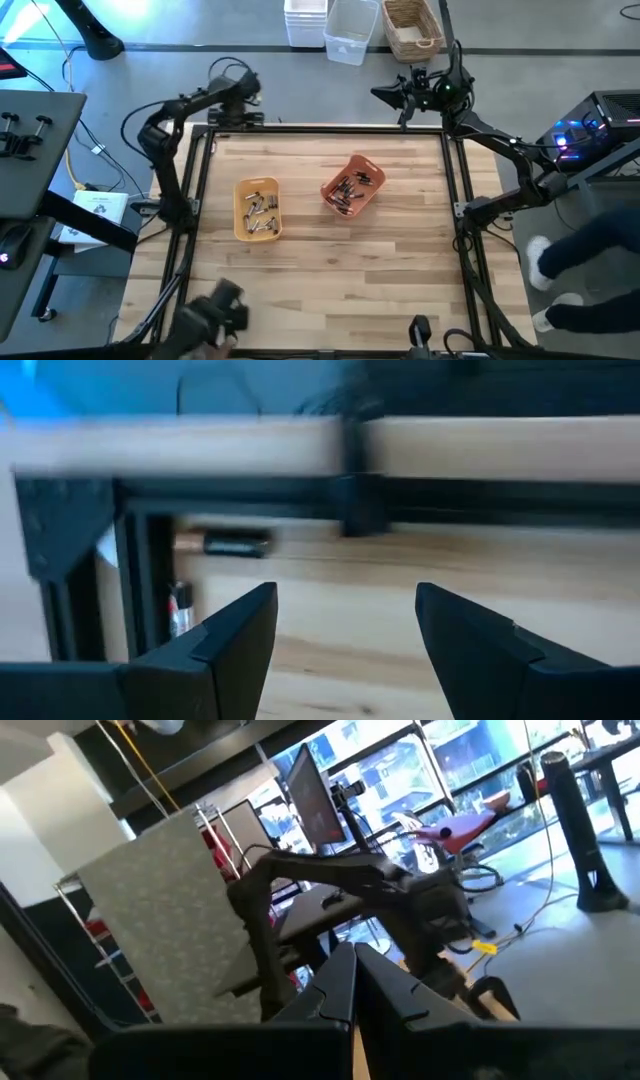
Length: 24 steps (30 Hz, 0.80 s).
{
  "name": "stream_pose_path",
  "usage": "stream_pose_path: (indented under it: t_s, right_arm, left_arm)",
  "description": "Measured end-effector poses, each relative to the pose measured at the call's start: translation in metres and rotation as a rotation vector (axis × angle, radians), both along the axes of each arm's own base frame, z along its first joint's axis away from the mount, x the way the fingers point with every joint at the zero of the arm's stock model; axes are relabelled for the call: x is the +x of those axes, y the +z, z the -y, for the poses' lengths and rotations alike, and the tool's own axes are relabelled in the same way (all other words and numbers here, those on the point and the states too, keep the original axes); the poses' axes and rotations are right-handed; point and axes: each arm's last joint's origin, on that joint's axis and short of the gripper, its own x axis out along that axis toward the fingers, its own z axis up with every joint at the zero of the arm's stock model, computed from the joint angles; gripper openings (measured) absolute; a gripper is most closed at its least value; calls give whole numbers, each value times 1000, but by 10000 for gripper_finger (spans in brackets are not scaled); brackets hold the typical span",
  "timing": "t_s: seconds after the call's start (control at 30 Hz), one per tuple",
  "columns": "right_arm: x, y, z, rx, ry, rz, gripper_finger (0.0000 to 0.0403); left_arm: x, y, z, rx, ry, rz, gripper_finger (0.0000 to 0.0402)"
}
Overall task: Sort batteries
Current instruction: Put the black battery into the orange bin
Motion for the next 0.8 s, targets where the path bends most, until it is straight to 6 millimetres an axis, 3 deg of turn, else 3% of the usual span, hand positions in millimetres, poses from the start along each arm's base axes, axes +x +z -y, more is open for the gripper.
stream_pose_path:
  t_s: [0.17, 0.37, 0.53, 0.63, 0.7, 0.8]
  right_arm:
    - [0, 0, 1, 42, -28, 7, 0]
    - [1, 0, 3, 56, -123, 21, 0]
    - [1, -1, 3, 31, -127, 15, 0]
    - [1, -2, 3, 8, -131, -3, 0]
    - [1, -4, 4, 10, -132, -21, 0]
    - [0, -8, 4, 4, -107, -50, 0]
  left_arm:
    - [-40, -33, -24, -13, 177, -29, 234]
    - [-36, -35, -30, 90, 189, -53, 234]
    - [-35, -34, -27, 13, 19, -82, 234]
    - [-37, -35, -22, 6, 140, -86, 230]
    - [-35, -32, -25, 54, 210, -27, 212]
    - [-36, -32, -23, 44, 259, -30, 148]
